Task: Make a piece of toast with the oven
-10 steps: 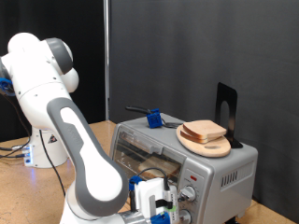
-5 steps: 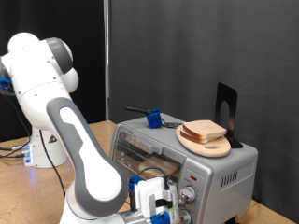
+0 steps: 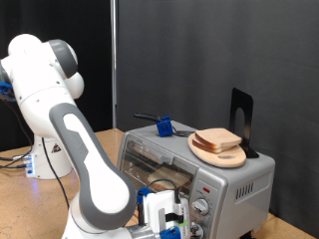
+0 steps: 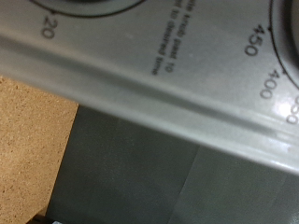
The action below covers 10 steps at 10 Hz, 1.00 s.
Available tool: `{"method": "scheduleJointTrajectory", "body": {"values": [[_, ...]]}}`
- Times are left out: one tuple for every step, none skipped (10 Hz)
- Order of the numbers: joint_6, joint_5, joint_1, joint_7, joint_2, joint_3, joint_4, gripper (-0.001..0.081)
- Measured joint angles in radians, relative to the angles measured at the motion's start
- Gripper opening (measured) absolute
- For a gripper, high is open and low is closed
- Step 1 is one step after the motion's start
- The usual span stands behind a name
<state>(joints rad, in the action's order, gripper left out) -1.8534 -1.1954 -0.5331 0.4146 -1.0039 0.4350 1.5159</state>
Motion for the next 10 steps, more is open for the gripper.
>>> {"method": "scheduleJointTrajectory", "body": {"values": [[-0.001,-0.005,-0.001,0.011,0.0,0.0,0.002,0.0008],[-0.002,-0.025,-0.003,0.06,0.0,0.002,0.008,0.0008],[-0.003,-0.054,-0.011,0.134,0.0,0.008,0.02,0.0008],[-0.004,-0.082,-0.018,0.204,-0.002,0.014,0.029,0.0],[0.0,-0.099,-0.026,0.258,-0.007,0.021,0.03,0.0],[0.008,-0.106,-0.031,0.293,-0.013,0.025,0.028,0.0],[0.015,-0.109,-0.034,0.318,-0.018,0.027,0.026,0.0],[0.017,-0.109,-0.035,0.326,-0.02,0.028,0.025,0.0],[0.017,-0.109,-0.035,0.327,-0.02,0.027,0.023,0.0],[0.017,-0.106,-0.034,0.306,-0.02,0.026,0.021,0.0]]}}
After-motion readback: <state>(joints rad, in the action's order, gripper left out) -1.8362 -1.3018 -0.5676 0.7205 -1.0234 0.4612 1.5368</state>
